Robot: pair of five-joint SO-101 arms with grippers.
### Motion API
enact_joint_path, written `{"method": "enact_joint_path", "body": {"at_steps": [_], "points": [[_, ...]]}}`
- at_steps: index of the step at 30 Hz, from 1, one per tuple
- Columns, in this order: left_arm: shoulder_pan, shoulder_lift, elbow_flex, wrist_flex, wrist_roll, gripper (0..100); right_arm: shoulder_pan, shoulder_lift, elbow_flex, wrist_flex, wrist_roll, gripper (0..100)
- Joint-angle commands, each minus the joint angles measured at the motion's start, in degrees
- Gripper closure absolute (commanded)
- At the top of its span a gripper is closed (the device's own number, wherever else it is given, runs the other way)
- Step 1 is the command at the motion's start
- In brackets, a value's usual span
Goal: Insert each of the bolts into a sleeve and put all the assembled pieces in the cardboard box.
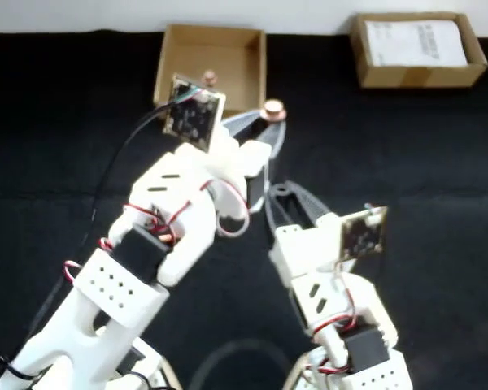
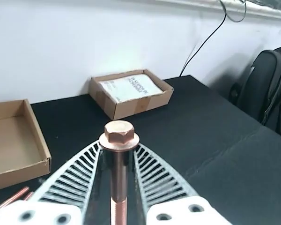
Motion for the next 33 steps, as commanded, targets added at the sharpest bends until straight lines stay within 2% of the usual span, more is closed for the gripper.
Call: {"method": "enact_joint_path", "body": {"at_steps": [1, 13, 26, 33], "points": [[2.86, 1.36, -1.98, -1.32, -0.09, 99, -0.40, -0.66, 0.13, -1.27, 0.35, 99.2], [4.26, 7.16, -1.10, -1.32, 0.00, 99, -0.22, -0.92, 0.31, -1.27, 0.35, 99.2], [4.35, 7.25, 0.48, 0.09, 0.09, 99, 0.04, -0.48, 0.31, -5.32, 0.53, 99.2], [4.18, 7.08, 2.33, -0.44, 5.27, 99, 0.04, -0.48, 0.48, -5.32, 0.53, 99.2]]}}
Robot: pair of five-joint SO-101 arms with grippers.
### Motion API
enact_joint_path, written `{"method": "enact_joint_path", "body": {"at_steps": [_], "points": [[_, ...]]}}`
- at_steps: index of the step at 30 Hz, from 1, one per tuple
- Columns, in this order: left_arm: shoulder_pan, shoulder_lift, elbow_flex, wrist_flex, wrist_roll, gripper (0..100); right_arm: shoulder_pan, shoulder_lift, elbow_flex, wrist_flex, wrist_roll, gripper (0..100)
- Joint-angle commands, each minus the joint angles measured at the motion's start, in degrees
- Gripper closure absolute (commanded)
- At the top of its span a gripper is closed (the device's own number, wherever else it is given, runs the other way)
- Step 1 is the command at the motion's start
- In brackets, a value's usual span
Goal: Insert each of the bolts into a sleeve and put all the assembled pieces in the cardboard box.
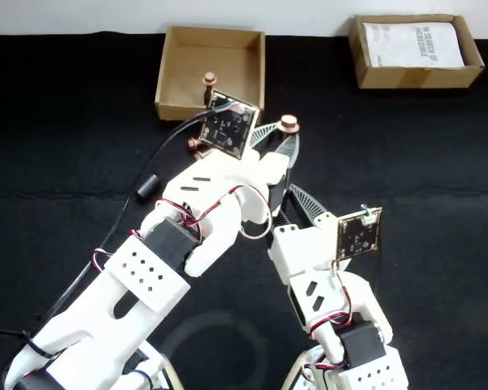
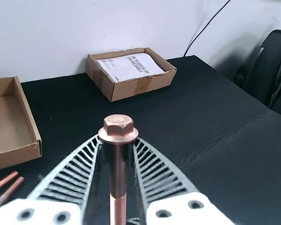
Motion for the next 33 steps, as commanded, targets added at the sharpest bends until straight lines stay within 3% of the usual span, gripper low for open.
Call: {"method": "enact_joint_path", "body": {"at_steps": [1, 14, 24, 33], "points": [[0.57, -0.48, -0.57, -0.09, 1.05, 99, 0.04, -0.57, -0.04, -1.80, 0.53, 99.2], [0.48, -0.48, -12.62, 10.46, 1.05, 99, 3.47, -1.01, 2.77, -1.89, 0.35, 99.2], [0.22, -0.13, -12.26, 10.02, 0.97, 99, 3.12, -1.01, 2.42, -1.80, 0.35, 99.2], [0.13, -0.04, -12.18, 6.68, -4.66, 99, 3.12, -0.75, 0.92, -1.71, 0.35, 99.2]]}}
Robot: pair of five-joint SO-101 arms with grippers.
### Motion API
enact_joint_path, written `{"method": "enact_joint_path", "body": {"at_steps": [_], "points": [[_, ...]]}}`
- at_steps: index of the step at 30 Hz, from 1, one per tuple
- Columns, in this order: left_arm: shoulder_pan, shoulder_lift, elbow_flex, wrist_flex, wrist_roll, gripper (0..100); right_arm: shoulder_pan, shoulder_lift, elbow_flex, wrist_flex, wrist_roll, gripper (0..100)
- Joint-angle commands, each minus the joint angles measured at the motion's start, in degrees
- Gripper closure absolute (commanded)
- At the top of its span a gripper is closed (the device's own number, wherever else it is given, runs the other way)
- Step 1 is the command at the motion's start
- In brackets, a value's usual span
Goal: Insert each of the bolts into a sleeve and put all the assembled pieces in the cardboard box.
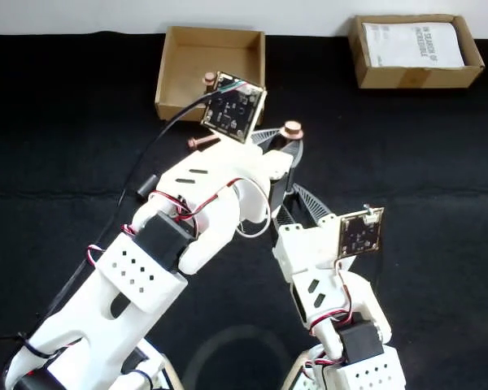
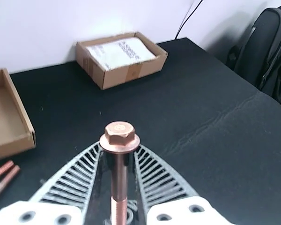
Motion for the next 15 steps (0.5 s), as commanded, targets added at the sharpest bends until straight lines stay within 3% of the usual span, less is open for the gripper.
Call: {"method": "enact_joint_path", "body": {"at_steps": [1, 15], "points": [[-0.04, -0.13, -2.95, -1.93, -0.44, 99, 0.48, -0.66, -2.59, -1.01, 0.35, 99.2], [0.31, 0.04, 0.40, -5.71, -0.18, 99, 0.48, -0.66, -2.59, -1.01, 0.35, 99.2]]}}
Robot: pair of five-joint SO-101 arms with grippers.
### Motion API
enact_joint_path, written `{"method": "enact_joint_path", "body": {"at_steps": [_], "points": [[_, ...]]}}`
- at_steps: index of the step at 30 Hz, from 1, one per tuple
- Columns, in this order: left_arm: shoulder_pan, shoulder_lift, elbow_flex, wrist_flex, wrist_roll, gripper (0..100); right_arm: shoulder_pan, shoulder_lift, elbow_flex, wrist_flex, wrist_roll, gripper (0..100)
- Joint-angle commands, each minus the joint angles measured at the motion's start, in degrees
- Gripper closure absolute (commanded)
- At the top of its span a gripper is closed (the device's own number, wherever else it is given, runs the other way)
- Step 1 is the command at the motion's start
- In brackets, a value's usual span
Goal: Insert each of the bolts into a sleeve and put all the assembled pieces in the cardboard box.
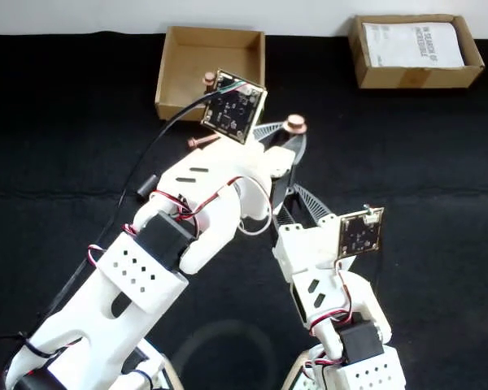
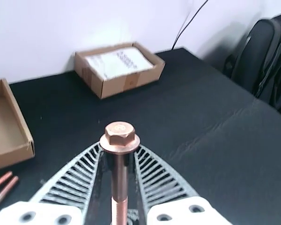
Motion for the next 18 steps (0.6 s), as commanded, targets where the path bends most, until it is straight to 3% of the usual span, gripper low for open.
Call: {"method": "enact_joint_path", "body": {"at_steps": [1, 18], "points": [[0.40, -0.13, 0.31, -2.81, -0.09, 99, 0.48, -0.66, -2.51, -1.01, 0.35, 99.2], [0.48, -0.13, 3.91, -2.99, 0.09, 99, 0.48, -0.84, -2.51, -1.01, 0.35, 99.2]]}}
